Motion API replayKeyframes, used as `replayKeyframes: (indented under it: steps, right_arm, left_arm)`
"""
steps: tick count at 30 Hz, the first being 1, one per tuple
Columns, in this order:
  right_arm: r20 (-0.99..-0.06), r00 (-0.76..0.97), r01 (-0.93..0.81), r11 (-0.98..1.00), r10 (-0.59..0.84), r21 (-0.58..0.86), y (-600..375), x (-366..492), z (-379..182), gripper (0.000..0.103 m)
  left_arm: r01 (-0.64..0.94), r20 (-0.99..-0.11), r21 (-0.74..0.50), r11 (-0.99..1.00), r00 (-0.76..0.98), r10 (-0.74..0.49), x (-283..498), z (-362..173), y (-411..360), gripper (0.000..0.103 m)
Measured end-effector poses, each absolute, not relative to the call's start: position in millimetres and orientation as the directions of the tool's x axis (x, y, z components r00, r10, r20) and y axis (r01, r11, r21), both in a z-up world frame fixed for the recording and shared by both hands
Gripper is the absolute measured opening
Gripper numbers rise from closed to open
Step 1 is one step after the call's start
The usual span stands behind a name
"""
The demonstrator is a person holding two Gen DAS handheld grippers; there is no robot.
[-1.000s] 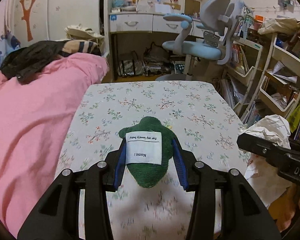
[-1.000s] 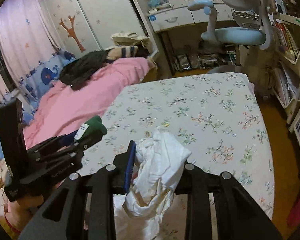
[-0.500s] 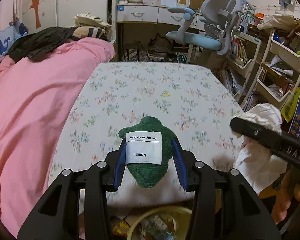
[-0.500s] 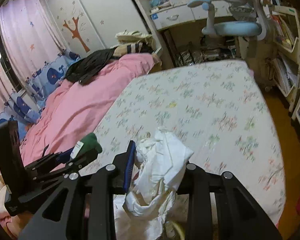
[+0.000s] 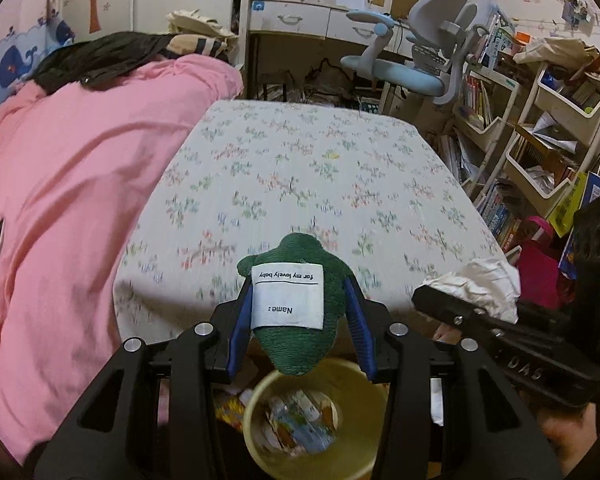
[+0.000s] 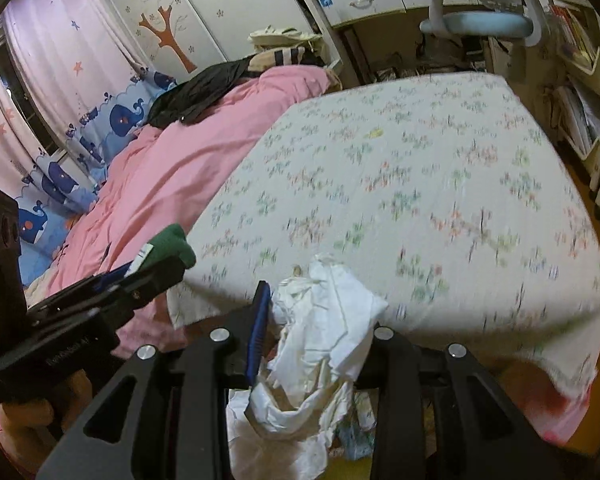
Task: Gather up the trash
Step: 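Lower toy and tissue into the yellow bin and open both tools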
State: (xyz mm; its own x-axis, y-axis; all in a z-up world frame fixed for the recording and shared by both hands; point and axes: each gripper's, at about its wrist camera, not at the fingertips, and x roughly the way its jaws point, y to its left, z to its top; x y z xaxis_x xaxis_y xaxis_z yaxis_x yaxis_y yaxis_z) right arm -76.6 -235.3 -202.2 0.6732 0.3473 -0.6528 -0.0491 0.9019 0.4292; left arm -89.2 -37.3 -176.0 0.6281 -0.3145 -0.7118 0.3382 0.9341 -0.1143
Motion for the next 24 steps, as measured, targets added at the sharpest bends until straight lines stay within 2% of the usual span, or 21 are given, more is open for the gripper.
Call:
replayKeyframes:
  steps: [15,17,19,24]
  right_arm:
    - [-0.701,0.605,-0.032,0.891,0.378,0.453,-218,-102,-225,0.037]
    - [-0.719,0.584,-0.016,0.891,0.377,0.453,-217,-103,-231,0.041]
    - [-0.741,0.563,0.006,0.894,0.367,0.447,-217,-103,-238,0.055]
    - [-0.753,0.564,0.05,0.896,0.34,0.441,-225,-107,-239,0.065]
  left_arm:
    - [0.328,-0.745,-0.095,0.94,0.603,-0.286,-124,-181,-34,0.042]
    - [0.318,-0.765,-0.099,0.943,0.582,-0.276,-127,-188,-33,0.042]
    - [0.307,-0.793,-0.11,0.945,0.546,-0.27,-130,-200,-33,0.042]
    - [0.301,-0.848,-0.129,0.945,0.46,-0.263,-140,-229,-32,0.043]
